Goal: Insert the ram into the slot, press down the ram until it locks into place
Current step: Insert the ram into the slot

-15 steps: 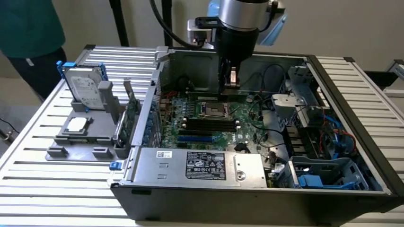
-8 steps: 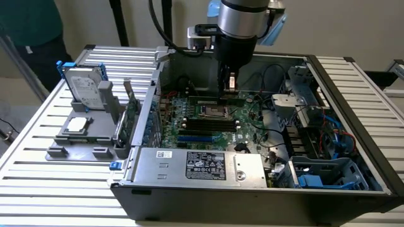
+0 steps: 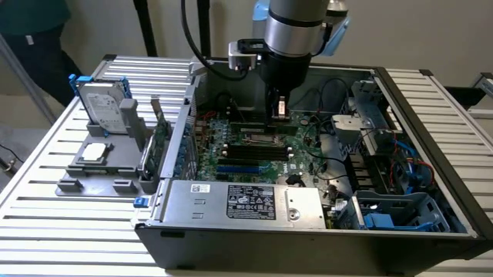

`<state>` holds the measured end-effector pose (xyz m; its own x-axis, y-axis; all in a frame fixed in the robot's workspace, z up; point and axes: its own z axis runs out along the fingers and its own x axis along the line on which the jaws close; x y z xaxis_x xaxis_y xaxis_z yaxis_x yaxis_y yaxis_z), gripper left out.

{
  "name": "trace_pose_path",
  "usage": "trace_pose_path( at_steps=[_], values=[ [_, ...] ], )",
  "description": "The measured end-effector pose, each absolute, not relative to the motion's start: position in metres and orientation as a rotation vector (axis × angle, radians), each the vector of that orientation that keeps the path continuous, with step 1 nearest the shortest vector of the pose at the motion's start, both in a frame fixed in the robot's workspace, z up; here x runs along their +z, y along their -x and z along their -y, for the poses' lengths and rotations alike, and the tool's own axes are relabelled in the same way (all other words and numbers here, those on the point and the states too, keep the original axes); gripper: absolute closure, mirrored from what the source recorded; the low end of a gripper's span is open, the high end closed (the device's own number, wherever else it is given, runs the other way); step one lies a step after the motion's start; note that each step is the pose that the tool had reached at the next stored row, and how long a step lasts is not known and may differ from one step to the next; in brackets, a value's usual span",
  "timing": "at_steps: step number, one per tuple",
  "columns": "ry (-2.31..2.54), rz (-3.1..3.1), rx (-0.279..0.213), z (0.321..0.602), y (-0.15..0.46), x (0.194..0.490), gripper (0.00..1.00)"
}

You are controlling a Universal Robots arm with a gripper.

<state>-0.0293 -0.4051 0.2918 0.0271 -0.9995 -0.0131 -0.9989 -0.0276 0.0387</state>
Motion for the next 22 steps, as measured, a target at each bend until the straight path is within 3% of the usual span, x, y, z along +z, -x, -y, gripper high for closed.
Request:
trace_pose_path(
  at_steps=[22],
  values=[
    [-2.238, 2.177, -0.057, 0.405, 0.033, 0.252, 0.86]
  ],
)
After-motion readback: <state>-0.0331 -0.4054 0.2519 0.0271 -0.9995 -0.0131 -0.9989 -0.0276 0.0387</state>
